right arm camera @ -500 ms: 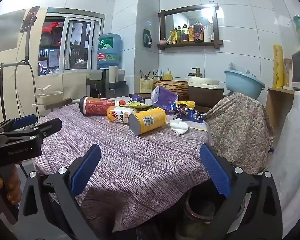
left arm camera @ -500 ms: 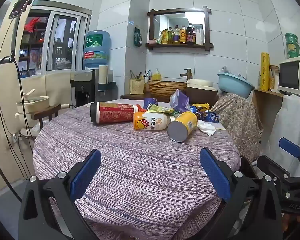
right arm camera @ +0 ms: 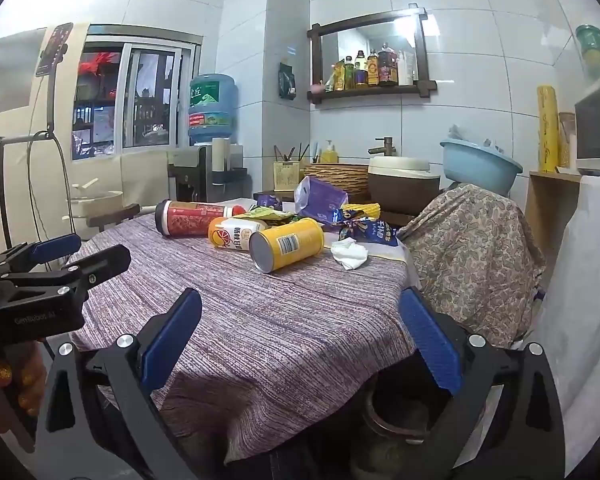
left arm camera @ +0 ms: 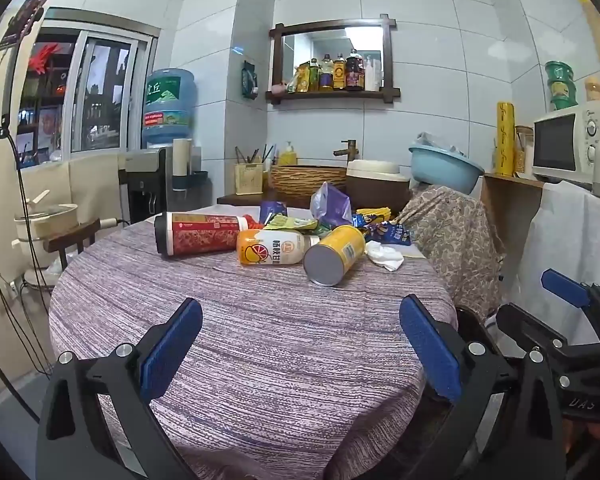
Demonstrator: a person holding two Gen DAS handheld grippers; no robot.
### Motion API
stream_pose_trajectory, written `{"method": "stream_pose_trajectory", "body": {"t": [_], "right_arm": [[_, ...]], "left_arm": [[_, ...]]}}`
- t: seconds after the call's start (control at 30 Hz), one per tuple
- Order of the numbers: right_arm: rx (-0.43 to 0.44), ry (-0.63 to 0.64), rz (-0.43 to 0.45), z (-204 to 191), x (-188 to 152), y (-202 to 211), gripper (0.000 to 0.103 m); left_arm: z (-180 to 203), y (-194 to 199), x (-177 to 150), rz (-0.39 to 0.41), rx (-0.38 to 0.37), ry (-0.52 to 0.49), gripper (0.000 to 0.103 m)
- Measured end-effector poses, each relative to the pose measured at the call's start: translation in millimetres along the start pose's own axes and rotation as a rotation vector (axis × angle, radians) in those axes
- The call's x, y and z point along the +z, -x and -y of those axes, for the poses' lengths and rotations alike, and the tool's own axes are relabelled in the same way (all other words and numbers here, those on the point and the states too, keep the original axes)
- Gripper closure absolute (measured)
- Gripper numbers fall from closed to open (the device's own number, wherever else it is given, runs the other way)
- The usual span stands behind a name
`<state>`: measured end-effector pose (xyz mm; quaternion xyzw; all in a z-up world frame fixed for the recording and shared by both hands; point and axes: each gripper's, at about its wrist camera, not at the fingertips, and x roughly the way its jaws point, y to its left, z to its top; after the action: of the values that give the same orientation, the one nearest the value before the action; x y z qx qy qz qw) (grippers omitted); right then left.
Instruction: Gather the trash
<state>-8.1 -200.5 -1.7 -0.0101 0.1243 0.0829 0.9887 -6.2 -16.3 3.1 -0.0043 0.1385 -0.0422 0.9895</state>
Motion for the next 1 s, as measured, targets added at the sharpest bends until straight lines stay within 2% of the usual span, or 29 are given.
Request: {"method": "stream_pose_trajectory", "body": {"t": [0.27, 0.47, 1.0], "right_arm": [[0.002, -0.01, 0.005, 1.7, 2.2, 2.5, 0.005], [0.01, -0.006, 0.0, 0.5, 4.0, -0.9, 0.005], [0.025, 0.005, 0.013, -5.6, 5.5, 2.0, 0.005]], "left_arm": [[4.0, -1.1, 3.9, -0.012, -0.023, 0.006, 0.005], [6.6, 2.8, 7.3, 0.008, -0.02, -0.018, 0.005], [5.1, 3.0, 3.9, -0.007, -0.03, -0.006, 0.005]]}}
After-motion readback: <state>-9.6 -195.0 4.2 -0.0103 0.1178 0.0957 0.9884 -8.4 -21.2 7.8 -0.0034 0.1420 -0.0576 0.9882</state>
